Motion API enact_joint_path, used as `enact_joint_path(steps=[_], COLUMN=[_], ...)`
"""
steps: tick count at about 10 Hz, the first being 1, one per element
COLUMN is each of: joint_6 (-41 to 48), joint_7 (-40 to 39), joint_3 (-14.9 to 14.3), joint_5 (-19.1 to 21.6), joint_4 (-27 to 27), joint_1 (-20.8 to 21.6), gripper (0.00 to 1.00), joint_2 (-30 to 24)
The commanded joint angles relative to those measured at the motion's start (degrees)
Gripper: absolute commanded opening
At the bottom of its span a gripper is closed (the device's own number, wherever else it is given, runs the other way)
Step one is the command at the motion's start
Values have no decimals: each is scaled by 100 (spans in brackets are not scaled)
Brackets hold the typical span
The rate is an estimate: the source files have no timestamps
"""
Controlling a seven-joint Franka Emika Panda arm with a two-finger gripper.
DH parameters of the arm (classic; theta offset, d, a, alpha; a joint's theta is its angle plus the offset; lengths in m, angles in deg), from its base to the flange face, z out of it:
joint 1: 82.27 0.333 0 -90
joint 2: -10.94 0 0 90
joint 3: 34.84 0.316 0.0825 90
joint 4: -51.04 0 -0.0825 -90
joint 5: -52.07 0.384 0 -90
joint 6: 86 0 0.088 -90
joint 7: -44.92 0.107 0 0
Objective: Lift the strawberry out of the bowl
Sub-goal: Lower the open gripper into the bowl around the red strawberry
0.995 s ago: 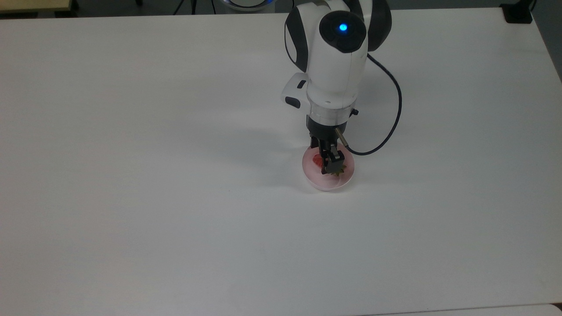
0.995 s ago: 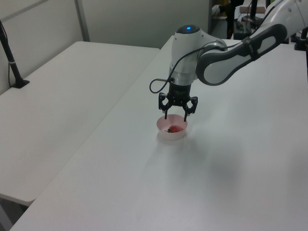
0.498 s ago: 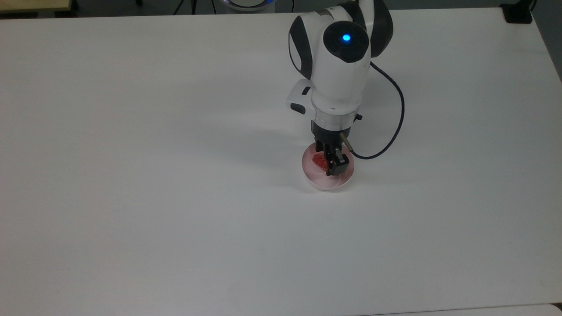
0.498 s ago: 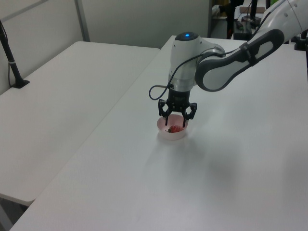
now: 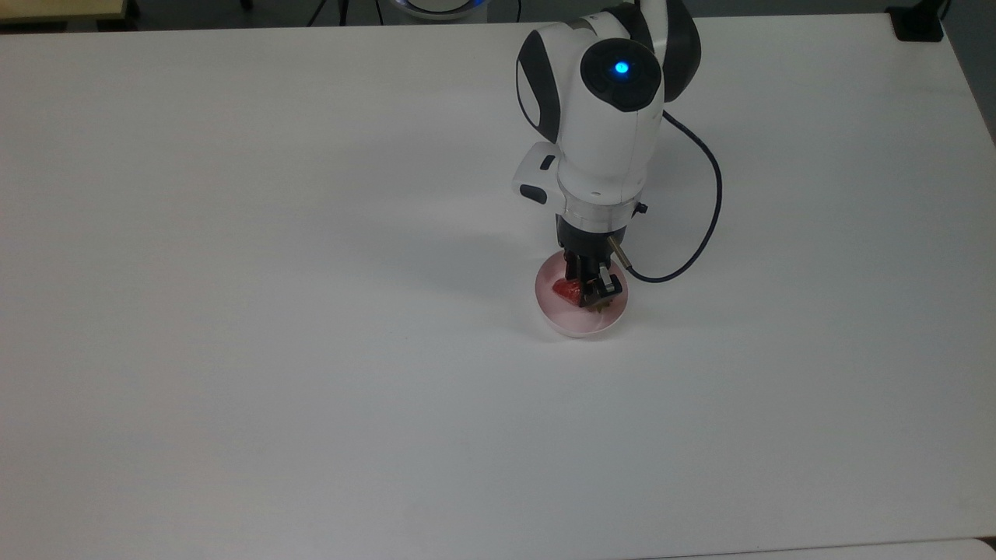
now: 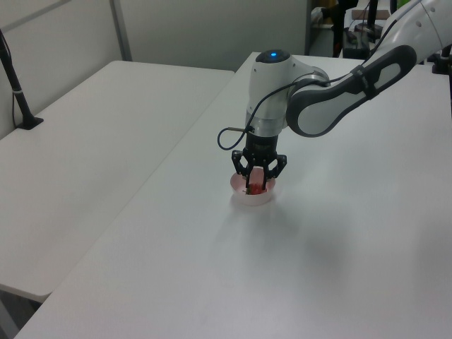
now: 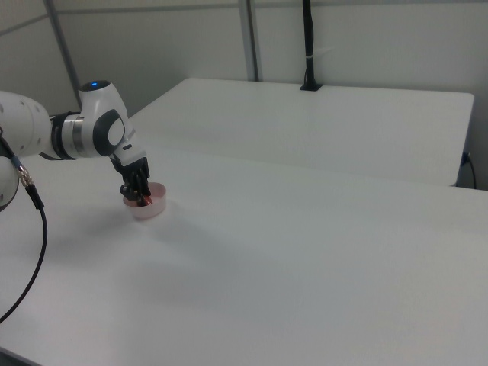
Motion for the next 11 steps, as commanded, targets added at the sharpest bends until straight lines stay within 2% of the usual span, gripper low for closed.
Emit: enact_joint_path(steps=[1, 5, 7, 8, 9, 11], joint_6=[-132, 271, 273, 273, 273, 255], joint_7=[-104, -770, -984, -984, -958, -582], joint_3=[31, 75, 92, 188, 198, 198], joint_5=[-97, -9, -44, -88, -88, -79], joint_4=[-24, -24, -6, -33, -50, -50], joint_1=[-82, -266, -258, -258, -249, -240], gripper=[20, 20, 20, 24, 47, 58], joint_2=[-58, -708, -674, -630, -543, -323])
